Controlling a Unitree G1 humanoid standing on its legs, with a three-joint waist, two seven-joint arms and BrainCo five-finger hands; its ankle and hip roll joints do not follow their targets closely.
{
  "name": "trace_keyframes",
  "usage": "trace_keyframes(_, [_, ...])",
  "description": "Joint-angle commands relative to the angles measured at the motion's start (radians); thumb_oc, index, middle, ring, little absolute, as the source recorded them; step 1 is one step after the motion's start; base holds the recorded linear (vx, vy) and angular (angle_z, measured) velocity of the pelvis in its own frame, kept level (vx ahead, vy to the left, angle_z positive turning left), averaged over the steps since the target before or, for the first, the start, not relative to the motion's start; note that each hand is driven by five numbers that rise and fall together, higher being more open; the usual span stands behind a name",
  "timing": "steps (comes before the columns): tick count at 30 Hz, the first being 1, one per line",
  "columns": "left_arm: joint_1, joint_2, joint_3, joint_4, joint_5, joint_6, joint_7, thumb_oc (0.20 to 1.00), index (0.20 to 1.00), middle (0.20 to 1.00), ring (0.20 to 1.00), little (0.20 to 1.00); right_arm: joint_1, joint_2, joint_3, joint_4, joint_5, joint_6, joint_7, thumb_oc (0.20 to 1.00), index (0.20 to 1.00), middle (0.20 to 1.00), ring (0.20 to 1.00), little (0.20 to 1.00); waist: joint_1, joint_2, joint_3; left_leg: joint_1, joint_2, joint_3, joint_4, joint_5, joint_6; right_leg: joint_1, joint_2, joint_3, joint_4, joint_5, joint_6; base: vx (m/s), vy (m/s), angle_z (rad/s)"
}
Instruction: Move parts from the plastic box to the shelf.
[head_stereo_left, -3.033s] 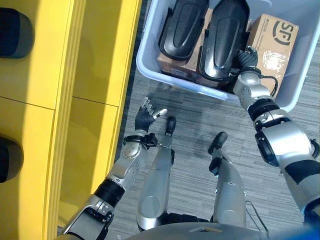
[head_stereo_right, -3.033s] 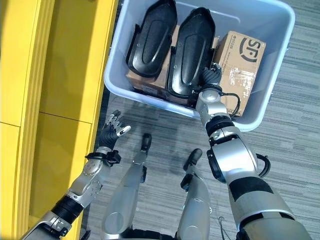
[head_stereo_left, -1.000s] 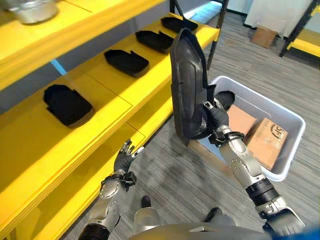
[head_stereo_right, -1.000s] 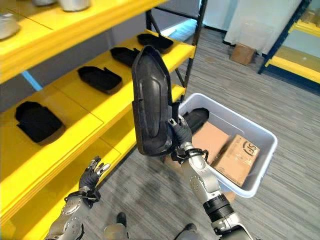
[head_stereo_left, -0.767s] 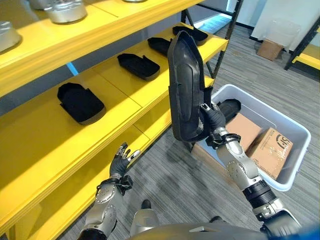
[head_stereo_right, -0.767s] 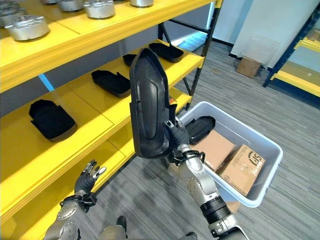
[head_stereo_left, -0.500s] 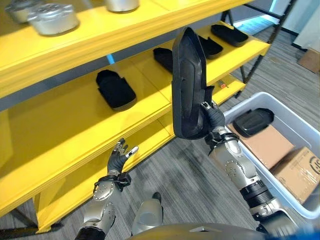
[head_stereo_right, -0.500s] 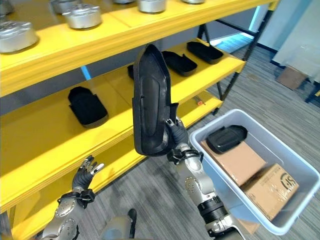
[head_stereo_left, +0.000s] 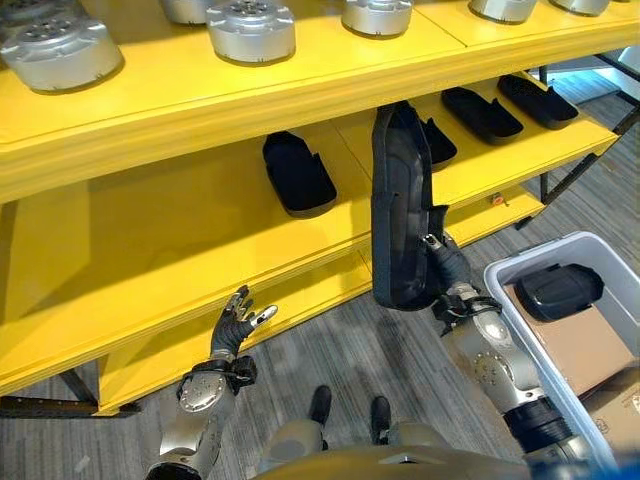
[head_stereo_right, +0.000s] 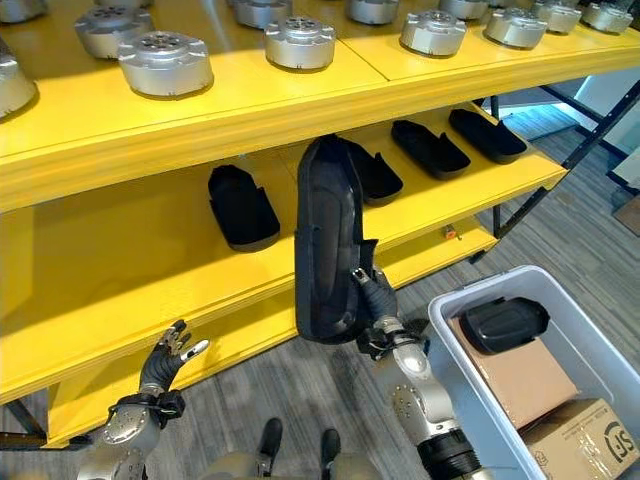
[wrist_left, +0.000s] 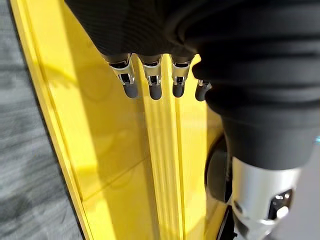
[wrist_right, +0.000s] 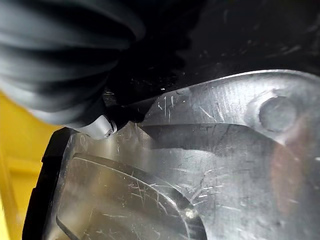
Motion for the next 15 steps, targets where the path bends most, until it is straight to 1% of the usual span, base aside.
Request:
trace_keyframes(1, [-0.018,0.009,0.021,-0.073,0.016,-0.049,-0.03,1.0,1.0,1.0,1.0,1.0,-0.008,0.003,-0.053,-0.137,0.039,-0.063,0.045,0.2,0.2,0.2,0.2,0.2,-0.001,-0.026,-0.021,0.09,-0.075,0.058,0.03,-0.121,0.006,-0.013,0.06,0.006,-0.061,0.05,0.008,0.1,-0.026,0.1])
trace_keyframes(4, [-0.007,0.003,0.026,-0.086,0.011,-0.047,-0.034,1.0,1.0,1.0,1.0,1.0,0.004,-0.004,-0.062,-0.137,0.041,-0.058,0.043,0.2,0.2,0.2,0.2,0.2,-0.004,-0.016,-0.036,0.107,-0.075,0.06,0.026,-0.132,0.002,0.015,0.056,-0.014,-0.077,0.045,0.005,0.1,-0.033,0.15])
trace_keyframes(5, [-0.007,0.004,0.03,-0.089,0.008,-0.043,-0.033,1.0,1.0,1.0,1.0,1.0,0.015,-0.011,-0.072,-0.133,0.044,-0.054,0.041,0.2,0.2,0.2,0.2,0.2,-0.005,-0.01,-0.046,0.116,-0.076,0.06,0.037,-0.145,-0.002,0.035,0.055,-0.028,-0.083,0.034,0.0,0.12,-0.051,0.16])
trace_keyframes(8, [-0.012,0.002,0.029,-0.086,0.007,-0.041,-0.031,1.0,1.0,1.0,1.0,1.0,0.022,-0.015,-0.08,-0.127,0.043,-0.048,0.041,0.2,0.2,0.2,0.2,0.2,-0.006,-0.01,-0.048,0.12,-0.078,0.056,0.063,-0.162,-0.006,0.046,0.05,-0.043,-0.075,0.019,-0.005,0.09,-0.063,0.13])
trace_keyframes(10, [-0.021,-0.001,0.027,-0.085,0.002,-0.039,-0.026,1.0,1.0,1.0,1.0,1.0,0.021,-0.021,-0.082,-0.124,0.041,-0.047,0.039,0.2,0.2,0.2,0.2,0.2,-0.005,-0.008,-0.046,0.116,-0.081,0.054,0.105,-0.183,-0.013,0.057,0.044,-0.059,-0.067,0.003,-0.011,0.08,-0.071,0.21])
trace_keyframes(11, [-0.026,-0.005,0.026,-0.084,-0.001,-0.039,-0.024,1.0,1.0,1.0,1.0,1.0,0.018,-0.022,-0.081,-0.121,0.043,-0.047,0.04,0.2,0.2,0.2,0.2,0.2,-0.004,-0.01,-0.04,0.107,-0.087,0.059,0.154,-0.197,-0.021,0.063,0.038,-0.07,-0.064,-0.002,-0.014,0.06,-0.072,0.29])
trace_keyframes(12, [-0.03,-0.005,0.024,-0.082,-0.001,-0.041,-0.025,1.0,1.0,1.0,1.0,1.0,0.018,-0.03,-0.081,-0.122,0.042,-0.048,0.042,0.2,0.2,0.2,0.2,0.2,0.0,-0.011,-0.03,0.089,-0.093,0.068,0.209,-0.207,-0.036,0.067,0.03,-0.082,-0.058,-0.009,-0.017,0.04,-0.066,0.34])
trace_keyframes(13, [-0.032,-0.005,0.023,-0.085,0.001,-0.041,-0.027,1.0,1.0,1.0,1.0,1.0,0.023,-0.037,-0.086,-0.126,0.043,-0.048,0.046,0.2,0.2,0.2,0.2,0.2,-0.003,-0.012,-0.017,0.06,-0.088,0.085,0.282,-0.204,-0.057,0.071,0.024,-0.096,-0.047,-0.018,-0.021,0.02,-0.049,0.44])
trace_keyframes(15, [-0.031,-0.003,0.021,-0.088,0.001,-0.043,-0.035,1.0,1.0,1.0,1.0,1.0,0.027,-0.047,-0.094,-0.128,0.044,-0.047,0.055,0.2,0.2,0.2,0.2,0.2,0.003,-0.013,0.015,-0.001,-0.072,0.099,0.384,-0.151,-0.107,0.077,0.012,-0.114,-0.022,-0.031,-0.029,-0.01,-0.048,0.59])
